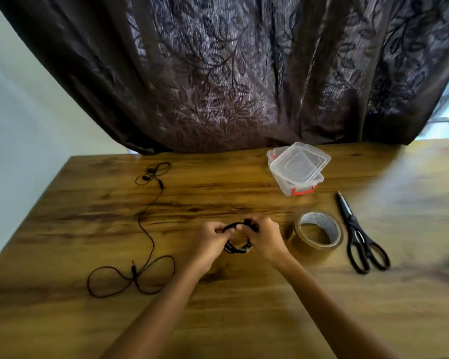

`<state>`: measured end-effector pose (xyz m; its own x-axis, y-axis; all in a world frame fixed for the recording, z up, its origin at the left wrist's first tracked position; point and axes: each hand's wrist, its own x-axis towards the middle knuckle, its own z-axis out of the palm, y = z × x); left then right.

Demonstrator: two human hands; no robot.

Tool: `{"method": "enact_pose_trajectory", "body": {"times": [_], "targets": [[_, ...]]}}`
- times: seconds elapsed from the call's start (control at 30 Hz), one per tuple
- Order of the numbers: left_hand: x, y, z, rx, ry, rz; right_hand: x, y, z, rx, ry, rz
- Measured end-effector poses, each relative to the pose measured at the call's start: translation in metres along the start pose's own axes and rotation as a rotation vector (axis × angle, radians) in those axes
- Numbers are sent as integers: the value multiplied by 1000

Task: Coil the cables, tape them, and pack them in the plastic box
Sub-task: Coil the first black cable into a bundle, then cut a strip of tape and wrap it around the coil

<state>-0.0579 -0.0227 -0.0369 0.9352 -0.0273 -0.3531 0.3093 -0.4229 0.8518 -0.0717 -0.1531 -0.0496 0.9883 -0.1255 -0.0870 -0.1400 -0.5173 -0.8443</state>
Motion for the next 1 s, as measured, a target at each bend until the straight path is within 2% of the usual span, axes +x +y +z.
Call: {"method": "enact_pose_trajectory", "body": {"times": [0.3, 0.4, 1.0], "targets": [[15, -27, 22, 418, 187, 170, -2, 25, 13, -352, 46, -59], [16, -27, 24, 470, 233, 184, -2, 23, 14, -440, 70, -51], [15, -25, 17, 314, 217, 228, 3, 21, 6, -203, 80, 28]]}}
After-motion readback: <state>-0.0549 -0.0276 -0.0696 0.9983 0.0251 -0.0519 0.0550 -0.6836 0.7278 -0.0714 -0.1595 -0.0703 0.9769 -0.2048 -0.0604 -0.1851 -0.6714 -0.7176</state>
